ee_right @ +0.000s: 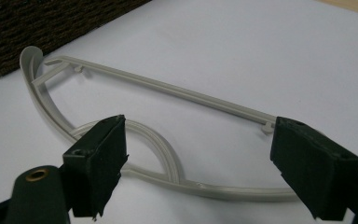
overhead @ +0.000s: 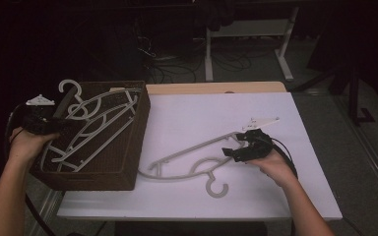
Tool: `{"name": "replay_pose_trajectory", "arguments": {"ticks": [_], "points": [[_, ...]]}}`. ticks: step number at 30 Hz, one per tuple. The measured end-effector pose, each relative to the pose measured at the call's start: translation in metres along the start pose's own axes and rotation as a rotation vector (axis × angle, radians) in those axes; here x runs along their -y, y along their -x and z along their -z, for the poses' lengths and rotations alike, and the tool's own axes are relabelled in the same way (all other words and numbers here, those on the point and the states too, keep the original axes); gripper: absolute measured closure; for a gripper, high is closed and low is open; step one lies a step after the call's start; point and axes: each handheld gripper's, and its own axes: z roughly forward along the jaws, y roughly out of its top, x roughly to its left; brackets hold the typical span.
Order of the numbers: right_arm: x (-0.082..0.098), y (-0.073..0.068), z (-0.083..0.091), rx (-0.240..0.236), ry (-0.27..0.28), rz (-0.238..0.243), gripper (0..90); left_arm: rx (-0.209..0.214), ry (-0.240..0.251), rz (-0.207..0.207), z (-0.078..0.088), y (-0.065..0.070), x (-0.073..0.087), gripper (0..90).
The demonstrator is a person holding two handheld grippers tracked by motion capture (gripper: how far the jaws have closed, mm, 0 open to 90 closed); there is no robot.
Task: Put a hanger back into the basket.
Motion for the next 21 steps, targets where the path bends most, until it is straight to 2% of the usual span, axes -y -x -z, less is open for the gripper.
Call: {"name": "replay_pose_trajectory", "arguments": {"ticks": [2,3,4,6,8,10,13,14,21], "points": [[0.000,0.000,0.000,0.000,-0.001,-0.001,17.9,0.017,0.008,0.015,-0.003,-0.001,0.003,80.7],[0.000,0.000,0.000,0.001,0.000,-0.001,18.0,0.022,0.016,0.028,-0.003,-0.002,0.004,75.7],[0.000,0.000,0.000,0.000,0.000,-0.001,18.0,0.020,0.023,0.041,-0.003,-0.002,0.005,66.8],[0.000,0.000,0.000,0.000,0.001,0.000,18.0,-0.011,0.042,0.051,-0.001,-0.003,0.004,53.0],[0.000,0.000,0.000,-0.001,0.002,0.001,18.0,0.002,0.070,0.074,0.002,-0.004,0.003,45.2],[0.000,0.000,0.000,-0.002,0.003,0.003,18.0,0.015,0.080,0.077,0.004,-0.001,0.001,38.8],[-0.001,0.000,0.000,0.000,0.004,0.003,18.1,0.055,0.106,0.065,0.006,0.010,-0.007,32.6],[-0.001,0.000,0.001,0.001,0.005,-0.001,18.1,0.073,0.114,0.057,0.006,0.015,-0.010,27.7],[-0.001,-0.001,0.001,-0.001,0.004,-0.002,18.2,0.206,0.174,-0.001,0.005,0.061,-0.039,21.5]]}}
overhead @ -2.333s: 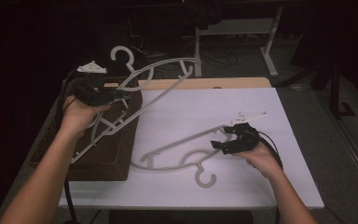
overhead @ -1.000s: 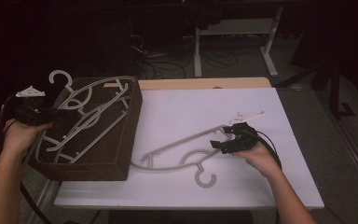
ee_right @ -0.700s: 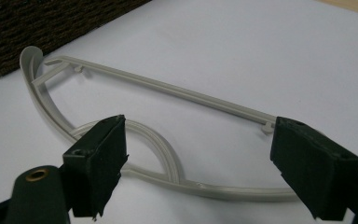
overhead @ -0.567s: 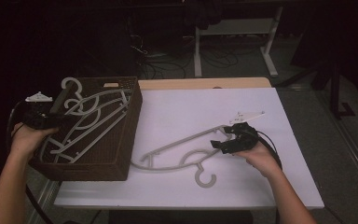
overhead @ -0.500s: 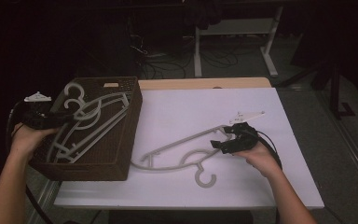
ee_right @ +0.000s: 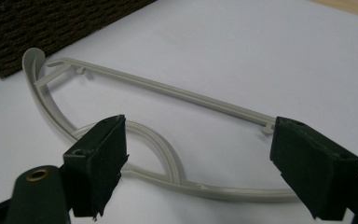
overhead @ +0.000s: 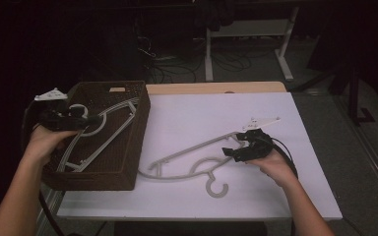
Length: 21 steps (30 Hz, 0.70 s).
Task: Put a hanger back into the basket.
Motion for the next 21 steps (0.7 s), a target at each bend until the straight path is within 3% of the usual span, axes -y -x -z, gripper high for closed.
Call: {"name": "replay_pose_trajectory", "arguments": {"ticks": [10,21], "points": [[0.000,0.001,0.002,-0.002,0.005,0.000,18.4,0.178,0.066,-0.073,-0.036,0.073,-0.034,17.4],[0.002,-0.001,0.008,0.007,0.008,-0.006,19.7,0.296,0.084,-0.136,-0.078,0.147,-0.049,17.4]]}}
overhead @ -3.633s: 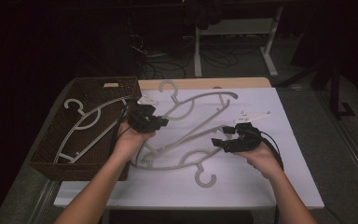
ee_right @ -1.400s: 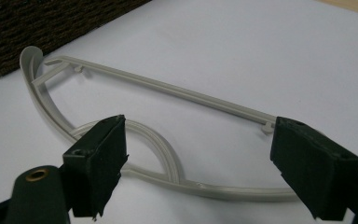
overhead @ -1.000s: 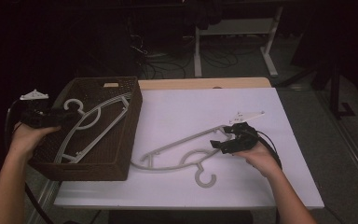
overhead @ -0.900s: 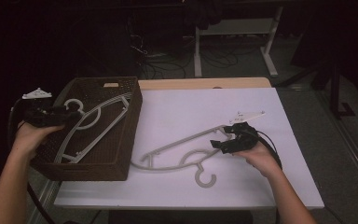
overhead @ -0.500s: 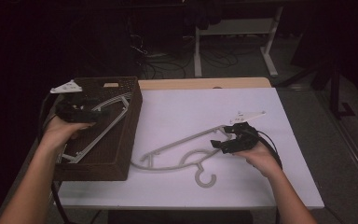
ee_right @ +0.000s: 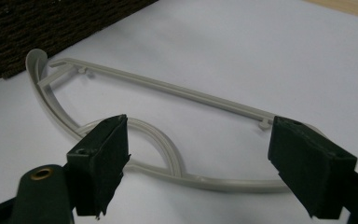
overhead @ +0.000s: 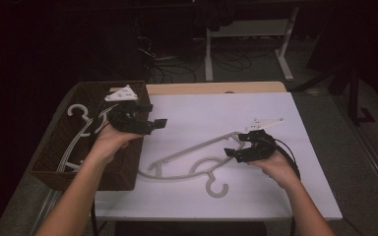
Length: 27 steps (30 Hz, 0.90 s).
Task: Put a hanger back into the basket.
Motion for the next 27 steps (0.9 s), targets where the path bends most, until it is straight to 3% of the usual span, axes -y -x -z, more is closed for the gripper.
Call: {"name": "replay_pose_trajectory", "arguments": {"ticks": [3,6,11,15,16,18,19,20,23,27], "points": [[0.004,0.001,0.003,0.004,-0.003,-0.010,21.6,0.034,0.004,-0.006,-0.017,0.012,0.000,17.4],[0.012,0.003,0.005,0.010,-0.013,-0.025,23.8,0.036,-0.015,-0.022,-0.032,0.023,0.003,19.1],[0.023,0.004,0.006,0.011,-0.036,-0.039,26.6,0.032,-0.057,-0.017,-0.054,0.032,0.018,32.5],[0.027,0.002,0.005,0.004,-0.046,-0.034,32.0,0.016,-0.093,-0.008,-0.067,0.030,0.030,56.3],[0.028,0.001,0.004,0.000,-0.050,-0.029,33.4,-0.004,-0.123,-0.007,-0.077,0.027,0.037,56.3],[0.031,-0.006,-0.001,-0.019,-0.073,-0.008,42.0,-0.021,-0.148,0.003,-0.085,0.024,0.043,76.2],[0.031,-0.006,-0.001,-0.019,-0.073,-0.008,42.0,-0.023,-0.164,0.009,-0.089,0.021,0.047,76.2],[0.030,-0.010,-0.004,-0.036,-0.083,0.008,47.2,-0.030,-0.177,0.028,-0.094,0.019,0.051,85.2],[0.030,-0.014,-0.006,-0.049,-0.086,0.020,53.1,-0.050,-0.222,0.045,-0.107,0.014,0.062,90.0],[0.029,-0.025,-0.013,-0.097,-0.096,0.052,65.7,-0.086,-0.288,0.038,-0.121,0.007,0.074,90.0]]}}
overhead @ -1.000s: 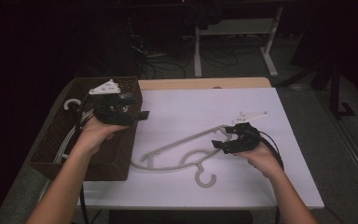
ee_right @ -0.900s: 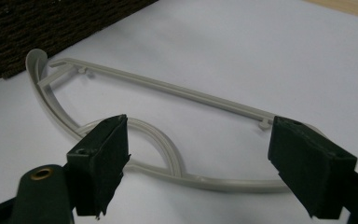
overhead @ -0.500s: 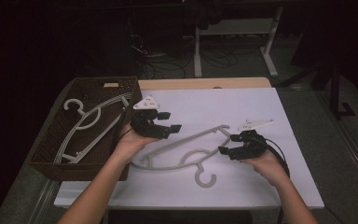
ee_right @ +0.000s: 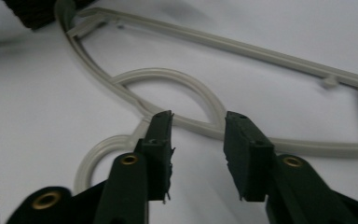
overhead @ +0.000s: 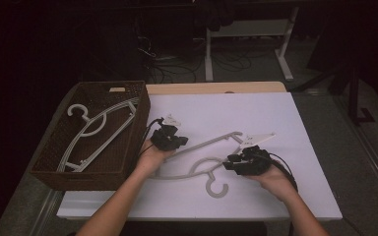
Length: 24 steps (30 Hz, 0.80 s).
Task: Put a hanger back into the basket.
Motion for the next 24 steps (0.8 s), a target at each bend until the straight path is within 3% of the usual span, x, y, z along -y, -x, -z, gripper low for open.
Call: {"name": "replay_pose_trajectory", "arguments": {"ticks": [6,8,12,14,17,19,24], "points": [[-0.001,-0.008,-0.008,-0.022,-0.015,0.031,74.3,-0.026,-0.032,0.004,-0.005,-0.004,0.006,90.0],[-0.001,-0.005,-0.010,-0.006,-0.031,0.027,82.0,-0.029,-0.045,0.005,-0.006,-0.004,0.008,90.0],[0.001,-0.002,-0.013,0.006,-0.040,0.019,84.5,-0.042,-0.076,0.006,-0.010,-0.005,0.010,90.0],[0.001,-0.001,-0.015,0.023,-0.051,0.019,86.5,-0.035,-0.075,0.006,-0.010,-0.005,0.011,90.0],[0.002,0.007,-0.019,0.089,-0.072,-0.001,89.1,-0.039,-0.075,0.004,-0.010,-0.005,0.011,90.0],[0.002,0.010,-0.020,0.100,-0.072,-0.003,89.1,-0.045,-0.067,0.002,-0.009,-0.005,0.011,89.8],[0.003,0.020,-0.020,0.143,-0.074,-0.031,89.3,-0.056,-0.008,0.015,-0.003,-0.004,0.007,71.5]]}}
